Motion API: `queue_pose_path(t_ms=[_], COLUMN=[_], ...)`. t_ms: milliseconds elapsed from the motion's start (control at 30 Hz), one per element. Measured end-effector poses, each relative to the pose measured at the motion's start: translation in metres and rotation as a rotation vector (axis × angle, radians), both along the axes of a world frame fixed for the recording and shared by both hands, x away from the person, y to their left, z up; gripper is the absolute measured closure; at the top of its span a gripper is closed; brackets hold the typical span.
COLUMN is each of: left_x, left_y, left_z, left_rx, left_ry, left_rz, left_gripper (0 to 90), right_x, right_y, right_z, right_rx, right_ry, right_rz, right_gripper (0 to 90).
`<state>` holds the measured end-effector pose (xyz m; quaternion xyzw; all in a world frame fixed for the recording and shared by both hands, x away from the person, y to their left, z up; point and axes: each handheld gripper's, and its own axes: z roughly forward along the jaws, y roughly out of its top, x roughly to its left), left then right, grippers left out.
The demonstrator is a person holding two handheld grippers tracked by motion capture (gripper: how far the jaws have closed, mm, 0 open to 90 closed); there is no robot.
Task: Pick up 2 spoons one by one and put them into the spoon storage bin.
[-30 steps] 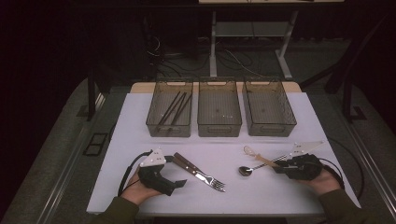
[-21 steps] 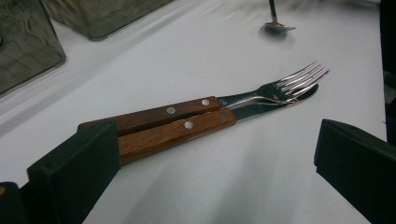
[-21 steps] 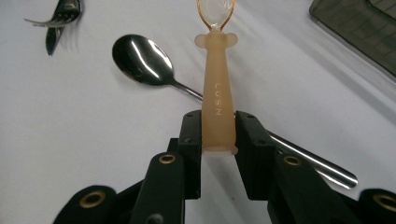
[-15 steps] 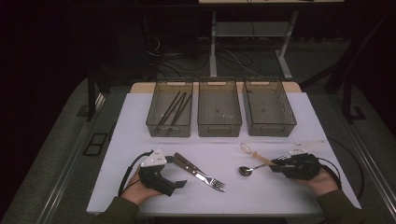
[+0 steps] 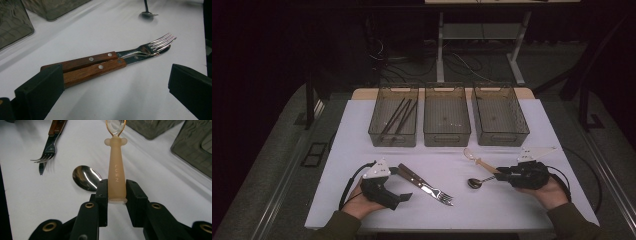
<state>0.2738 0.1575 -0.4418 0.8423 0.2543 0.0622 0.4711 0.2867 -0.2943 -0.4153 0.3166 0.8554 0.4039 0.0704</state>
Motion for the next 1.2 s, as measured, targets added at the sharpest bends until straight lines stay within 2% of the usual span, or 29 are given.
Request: queue_pose_path(t_ms=[167,367,467,733,1200], left_x=[0.000,0.000,0.000,-0.001,0.000], left_y=[0.000,-0.001,-0.001,-0.001,-0.001], left_z=[0.000,0.000,0.000,0.000,0.000], left_rx=[0.004,-0.005,-0.004,-0.003,0.005], left_ry=[-0.002,0.001,0.001,0.001,0.000], left_rz=[-0.004,0.001,-0.001,-0.003,-0.012], left_gripper=[0.0,0.0,0.0,0.0,0.0], right_x=[0.001,0.005,0.008,0.016,0.033], right_y=[0.006,0.010,0.013,0.018,0.033], right_z=[0.004,0.009,0.012,0.020,0.028], right_rx=[0.007,0.053,0.058,0.085,0.084], right_ry=[-0.018,-0.015,-0.018,-0.039,-0.072], right_rz=[0.006,0.002,0.002,-0.023,-0.043], right_gripper=[73.2,73.2,73.2,73.1,73.1])
